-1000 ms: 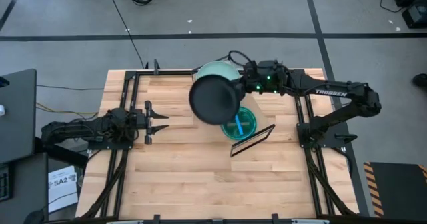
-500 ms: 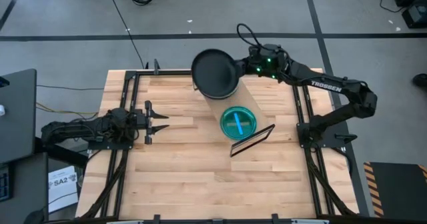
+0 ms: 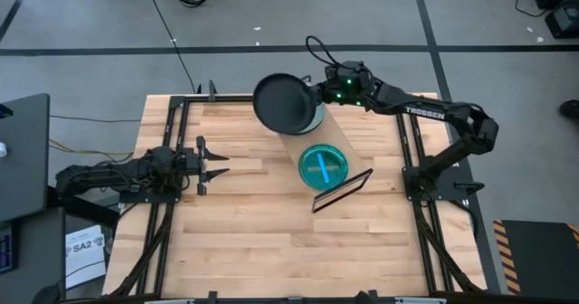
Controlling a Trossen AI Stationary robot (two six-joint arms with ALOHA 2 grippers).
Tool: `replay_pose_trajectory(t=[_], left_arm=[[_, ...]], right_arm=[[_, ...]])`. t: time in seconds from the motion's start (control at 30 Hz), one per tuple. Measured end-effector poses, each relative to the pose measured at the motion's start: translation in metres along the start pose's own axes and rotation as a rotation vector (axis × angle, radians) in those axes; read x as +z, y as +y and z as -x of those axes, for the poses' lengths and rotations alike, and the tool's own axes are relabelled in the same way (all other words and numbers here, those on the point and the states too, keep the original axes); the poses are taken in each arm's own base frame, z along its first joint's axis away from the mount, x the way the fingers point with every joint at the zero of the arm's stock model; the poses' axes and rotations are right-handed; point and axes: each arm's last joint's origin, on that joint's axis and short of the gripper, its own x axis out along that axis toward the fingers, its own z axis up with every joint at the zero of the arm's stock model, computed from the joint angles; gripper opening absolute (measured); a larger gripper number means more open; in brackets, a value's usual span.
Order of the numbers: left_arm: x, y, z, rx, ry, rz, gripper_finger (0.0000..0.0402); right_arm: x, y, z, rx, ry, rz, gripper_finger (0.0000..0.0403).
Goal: Place and stack plates onto a shelf
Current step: Stack the black plate on the top of the light gray plate on the shelf
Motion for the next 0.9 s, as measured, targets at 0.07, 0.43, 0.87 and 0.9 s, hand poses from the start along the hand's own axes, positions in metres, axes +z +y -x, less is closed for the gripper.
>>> replay_pose_trajectory(t=[0.07, 0.43, 0.87, 0.9], left_arm=[[0.000, 0.000, 0.000, 0.000, -0.001, 0.000, 0.0160], [0.000, 0.000, 0.000, 0.000, -0.001, 0.000, 0.0160], [0.000, 0.000, 0.000, 0.000, -0.002, 0.000, 0.0160], [0.000, 0.000, 0.000, 0.000, -0.001, 0.000, 0.0160]], right_arm=[[-0.001, -0.004, -0.005, -0.014, 0.009, -0.002, 0.0018], [-0.006, -0.018, -0.018, -0.053, 0.050, -0.012, 0.0018], [-0.005, -0.030, -0.017, -0.134, 0.065, 0.020, 0.0033], [-0.004, -0.030, -0.017, -0.135, 0.064, 0.021, 0.0035]])
